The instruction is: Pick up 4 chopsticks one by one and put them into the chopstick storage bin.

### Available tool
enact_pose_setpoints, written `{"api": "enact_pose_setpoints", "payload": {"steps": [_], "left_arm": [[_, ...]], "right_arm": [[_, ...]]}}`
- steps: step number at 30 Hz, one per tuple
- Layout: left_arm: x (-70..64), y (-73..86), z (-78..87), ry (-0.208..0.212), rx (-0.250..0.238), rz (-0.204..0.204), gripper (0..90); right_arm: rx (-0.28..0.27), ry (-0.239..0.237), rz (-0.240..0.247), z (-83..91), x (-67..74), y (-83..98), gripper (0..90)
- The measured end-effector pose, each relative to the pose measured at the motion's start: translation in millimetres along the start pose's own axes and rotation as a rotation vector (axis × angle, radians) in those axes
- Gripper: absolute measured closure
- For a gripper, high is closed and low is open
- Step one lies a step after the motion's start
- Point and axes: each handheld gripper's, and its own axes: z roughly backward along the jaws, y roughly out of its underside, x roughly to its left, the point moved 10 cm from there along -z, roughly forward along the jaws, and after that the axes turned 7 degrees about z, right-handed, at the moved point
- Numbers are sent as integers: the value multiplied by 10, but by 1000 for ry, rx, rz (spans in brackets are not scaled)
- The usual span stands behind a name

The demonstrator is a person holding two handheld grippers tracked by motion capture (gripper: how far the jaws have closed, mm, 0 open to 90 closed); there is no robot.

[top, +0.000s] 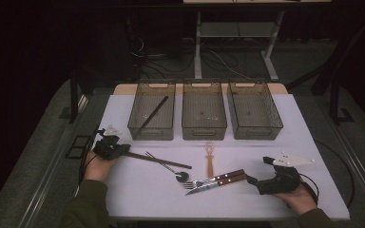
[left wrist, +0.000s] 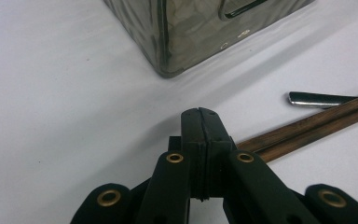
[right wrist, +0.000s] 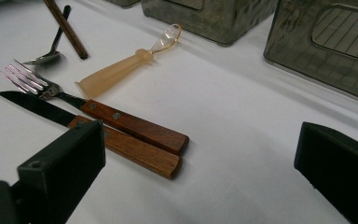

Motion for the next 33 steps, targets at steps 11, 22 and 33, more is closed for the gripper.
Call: {"api": "enact_pose_setpoints", "payload": {"steps": [11, 22, 33], "left_arm": [[-25, 48, 32, 16, 19, -2, 899], [-65, 137, 101, 37, 26, 18, 899], [-136, 167, 123, 44, 54, -1, 900]], "right_arm": [[1, 2, -4, 4, -4, 2, 16], [2, 1, -5, 5, -3, 4, 16], [1, -1, -3, 1, -1, 0, 16]]}}
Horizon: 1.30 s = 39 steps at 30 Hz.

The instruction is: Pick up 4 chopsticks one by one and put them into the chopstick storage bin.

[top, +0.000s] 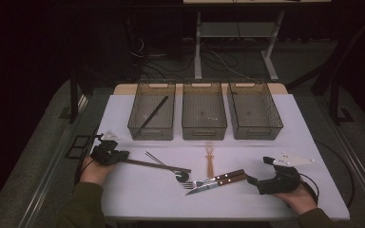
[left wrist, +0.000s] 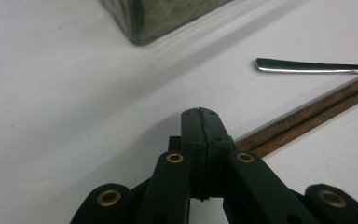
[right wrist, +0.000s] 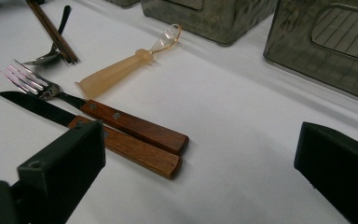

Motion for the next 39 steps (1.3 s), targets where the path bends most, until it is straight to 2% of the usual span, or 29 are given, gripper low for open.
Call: {"api": "enact_pose_setpoints", "payload": {"steps": [2, 13, 14, 16, 17, 19, 20, 24, 39], "left_arm": [[-15, 8, 4, 3, 0, -10, 900], [-89, 123, 77, 49, -2, 1, 900], [-89, 132, 83, 52, 0, -10, 900], [-116, 155, 96, 58, 0, 4, 900], [-116, 158, 100, 62, -2, -10, 900], [-139, 181, 112, 66, 0, 0, 900], [-138, 187, 116, 69, 1, -16, 900], [-177, 226, 143, 74, 8, -9, 900], [-371, 384, 234, 111, 24, -38, 900]], "right_arm": [[0, 0, 0, -1, 1, 0, 16], [2, 0, 0, -5, 2, -1, 16], [2, 0, 0, -5, 1, -1, 16], [2, -1, 1, -6, 1, -1, 16], [2, -1, 1, -6, 1, -1, 16], [3, -1, 0, -7, 1, 0, 16], [3, -1, 0, -7, 1, -1, 16], [3, -1, 0, -7, 3, -2, 16], [2, -4, -1, -12, 8, -7, 16]]}}
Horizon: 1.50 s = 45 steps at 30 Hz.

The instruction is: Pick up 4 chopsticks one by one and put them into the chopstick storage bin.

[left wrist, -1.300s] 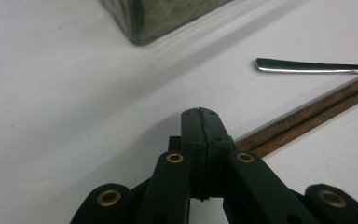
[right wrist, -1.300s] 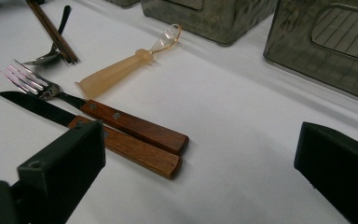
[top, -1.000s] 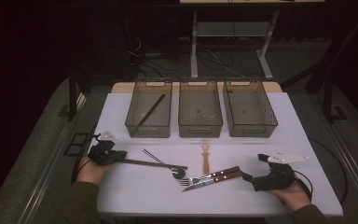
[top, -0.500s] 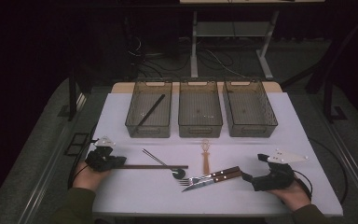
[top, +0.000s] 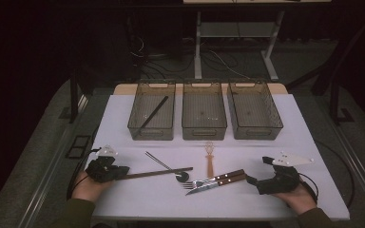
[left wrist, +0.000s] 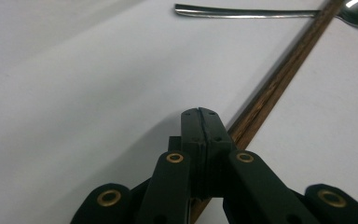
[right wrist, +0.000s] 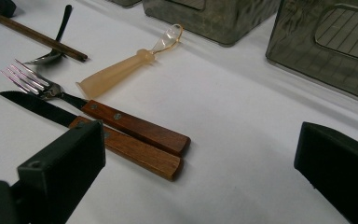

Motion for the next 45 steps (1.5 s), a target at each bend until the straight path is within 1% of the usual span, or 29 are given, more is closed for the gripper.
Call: {"api": "enact_pose_setpoints", "payload": {"steps": [7, 11, 12, 13, 15, 16, 17, 18, 19, 21, 23, 25, 27, 28, 30, 31, 32, 33, 35, 37, 38, 39, 41, 42, 43, 45], "left_arm": [[-134, 78, 28, 19, 24, -36, 900], [-203, 120, 40, 29, 27, -44, 900], [-225, 127, 39, 33, 23, -40, 900], [-238, 137, 44, 37, 27, -49, 900], [-278, 156, 49, 43, 30, -50, 900], [-292, 165, 51, 46, 32, -60, 900], [-317, 175, 52, 51, 34, -59, 900], [-343, 187, 54, 55, 36, -49, 900], [-357, 196, 56, 62, 40, -62, 900], [-395, 213, 57, 70, 40, -65, 900], [-443, 233, 61, 78, 42, -55, 900], [-453, 235, 63, 72, 40, -73, 900], [-442, 217, 66, 66, 28, -74, 894], [-439, 215, 73, 63, 27, -58, 876], [-425, 188, 78, 60, 4, -54, 855], [-419, 171, 85, 57, -5, -54, 839], [-411, 146, 95, 58, -15, -66, 823], [-415, 121, 104, 61, -30, -65, 807], [-435, 64, 123, 77, -63, -61, 753], [-475, 6, 135, 97, -92, -58, 719], [-492, -17, 139, 105, -99, -61, 699], [-521, -50, 132, 115, -115, -54, 681], [-568, -98, 118, 135, -124, -60, 645], [-591, -118, 106, 139, -123, -59, 629], [-606, -141, 92, 141, -124, -71, 613], [-649, -187, 57, 145, -130, -77, 595]], "right_arm": [[-1, 0, 1, -2, -1, -3, 16], [-1, 0, 2, -2, -1, -4, 16], [-1, 0, 2, -2, -1, -4, 16], [-1, 0, 2, -3, -1, -4, 16], [-1, -1, 4, -4, 0, -5, 16], [-1, -1, 4, -5, 1, -5, 16], [0, -1, 3, -4, 1, -5, 16], [-1, -1, 3, -5, 1, -6, 16], [0, -1, 4, -5, 1, -5, 16], [0, -1, 4, -5, 2, -6, 16], [0, -2, 4, -6, 3, -6, 16], [0, -2, 4, -6, 1, -6, 16], [0, -1, 4, -7, 2, -7, 16], [1, -2, 4, -8, 4, -6, 16], [1, -3, 6, -10, 7, -6, 16], [2, -3, 6, -10, 8, -5, 16], [3, -3, 6, -10, 8, -4, 16], [3, -3, 6, -11, 6, -3, 16], [3, -3, 6, -12, 6, -4, 16], [4, -2, 6, -12, 8, -3, 16], [4, -2, 7, -13, 9, -3, 16], [4, -2, 6, -13, 10, -2, 16], [4, -2, 6, -14, 11, -3, 16], [4, -2, 8, -15, 9, -2, 16], [3, -2, 7, -16, 8, -3, 16], [2, -3, 8, -17, 6, -4, 16]]}}
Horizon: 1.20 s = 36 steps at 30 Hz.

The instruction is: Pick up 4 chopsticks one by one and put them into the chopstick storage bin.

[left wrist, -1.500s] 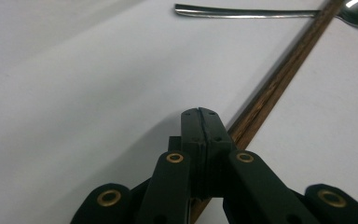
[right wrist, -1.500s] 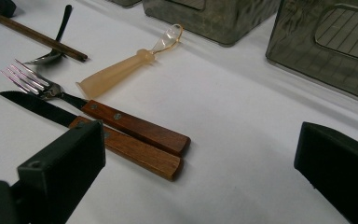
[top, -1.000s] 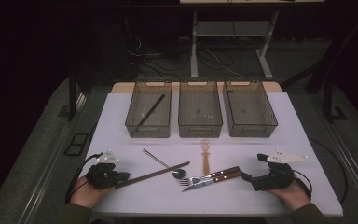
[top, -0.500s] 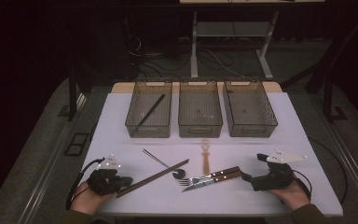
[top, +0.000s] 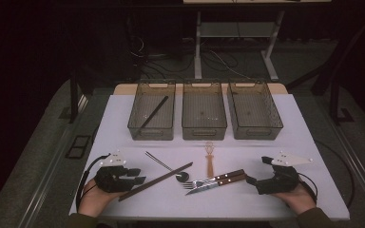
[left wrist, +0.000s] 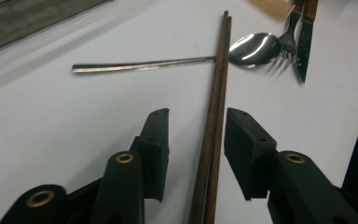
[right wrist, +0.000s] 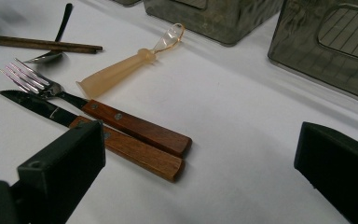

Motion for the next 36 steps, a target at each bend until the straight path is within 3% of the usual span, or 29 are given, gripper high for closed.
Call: {"api": "enact_pose_setpoints", "payload": {"steps": [7, 13, 15, 18, 22, 24, 36], "left_arm": [[-65, -195, -169, 14, -34, -30, 553], [-122, -369, -362, 26, -36, -43, 598], [-162, -397, -422, 30, -25, -65, 630], [-202, -353, -473, 25, 19, -114, 680], [-221, -276, -477, 46, 40, -110, 746], [-215, -236, -488, 52, 59, -134, 768], [-155, -99, -483, 46, 107, -128, 805]], "right_arm": [[1, -1, -1, 2, 3, -1, 16], [2, -2, 0, -1, 2, 2, 16], [6, -2, -1, -4, 3, 7, 16], [2, 1, -2, 2, 2, 7, 16], [3, 5, -6, 6, -12, 8, 16], [3, 5, -4, 3, -6, 7, 16], [5, 1, 2, 10, -1, 12, 16]]}}
